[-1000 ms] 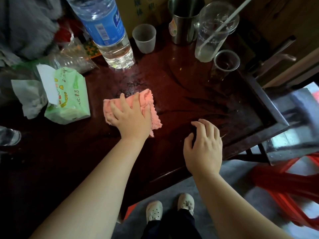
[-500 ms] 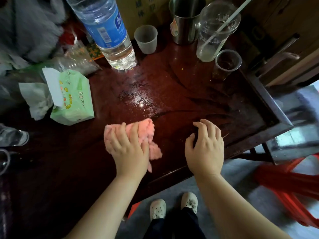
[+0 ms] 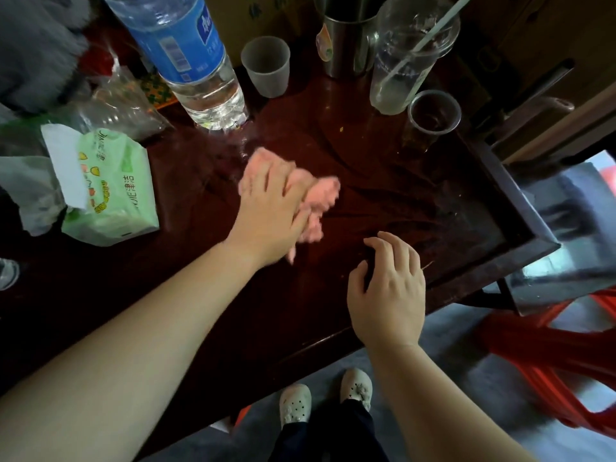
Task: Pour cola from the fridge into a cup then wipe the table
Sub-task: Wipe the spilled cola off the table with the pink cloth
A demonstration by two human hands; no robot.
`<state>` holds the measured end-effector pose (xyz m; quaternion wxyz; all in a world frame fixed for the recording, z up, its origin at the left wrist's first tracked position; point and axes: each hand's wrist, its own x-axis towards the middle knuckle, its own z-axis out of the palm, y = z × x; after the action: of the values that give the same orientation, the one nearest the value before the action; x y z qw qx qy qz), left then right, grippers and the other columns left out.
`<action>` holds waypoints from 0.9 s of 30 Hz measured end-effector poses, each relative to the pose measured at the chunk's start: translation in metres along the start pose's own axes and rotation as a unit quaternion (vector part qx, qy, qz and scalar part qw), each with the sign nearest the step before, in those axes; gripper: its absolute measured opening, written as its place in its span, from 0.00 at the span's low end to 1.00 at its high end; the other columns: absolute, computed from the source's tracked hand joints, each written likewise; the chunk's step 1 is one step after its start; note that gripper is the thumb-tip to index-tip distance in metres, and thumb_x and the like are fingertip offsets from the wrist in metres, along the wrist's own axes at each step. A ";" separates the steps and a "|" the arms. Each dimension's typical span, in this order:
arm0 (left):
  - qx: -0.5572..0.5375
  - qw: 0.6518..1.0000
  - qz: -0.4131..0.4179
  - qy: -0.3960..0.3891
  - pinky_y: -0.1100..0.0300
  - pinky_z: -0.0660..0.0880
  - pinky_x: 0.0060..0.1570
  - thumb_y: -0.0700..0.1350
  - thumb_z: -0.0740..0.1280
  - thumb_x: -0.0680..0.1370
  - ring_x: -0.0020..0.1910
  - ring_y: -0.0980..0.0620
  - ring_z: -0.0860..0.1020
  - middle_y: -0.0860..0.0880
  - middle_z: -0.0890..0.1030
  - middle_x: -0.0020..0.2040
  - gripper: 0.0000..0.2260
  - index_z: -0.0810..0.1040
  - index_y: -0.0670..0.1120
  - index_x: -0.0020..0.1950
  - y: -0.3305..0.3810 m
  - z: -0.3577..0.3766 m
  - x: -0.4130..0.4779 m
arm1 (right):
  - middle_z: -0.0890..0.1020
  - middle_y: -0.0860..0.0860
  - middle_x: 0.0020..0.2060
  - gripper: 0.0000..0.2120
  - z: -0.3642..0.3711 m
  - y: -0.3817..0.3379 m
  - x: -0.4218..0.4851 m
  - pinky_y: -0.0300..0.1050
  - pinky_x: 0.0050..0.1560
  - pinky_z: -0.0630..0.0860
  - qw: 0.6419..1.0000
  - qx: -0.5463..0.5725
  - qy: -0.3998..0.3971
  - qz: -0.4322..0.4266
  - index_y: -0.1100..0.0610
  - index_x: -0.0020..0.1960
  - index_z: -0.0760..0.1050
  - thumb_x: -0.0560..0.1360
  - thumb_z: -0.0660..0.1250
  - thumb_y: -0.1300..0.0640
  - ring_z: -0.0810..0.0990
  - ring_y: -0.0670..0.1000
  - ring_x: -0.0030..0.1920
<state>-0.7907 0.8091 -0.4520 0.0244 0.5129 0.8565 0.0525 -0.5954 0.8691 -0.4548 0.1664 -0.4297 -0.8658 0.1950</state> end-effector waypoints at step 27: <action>-0.066 0.987 -0.147 0.002 0.38 0.54 0.71 0.56 0.57 0.78 0.76 0.40 0.53 0.42 0.54 0.78 0.30 0.58 0.47 0.77 0.032 -0.012 -0.088 | 0.74 0.56 0.63 0.20 -0.005 -0.004 0.001 0.47 0.63 0.65 1.000 0.019 0.003 -0.015 0.58 0.66 0.68 0.76 0.59 0.53 0.71 0.55 0.64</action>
<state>-0.7225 0.7456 -0.4373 0.0642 0.3789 0.9171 0.1059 -0.5964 0.8690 -0.4486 0.1803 -0.4139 -0.8680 0.2070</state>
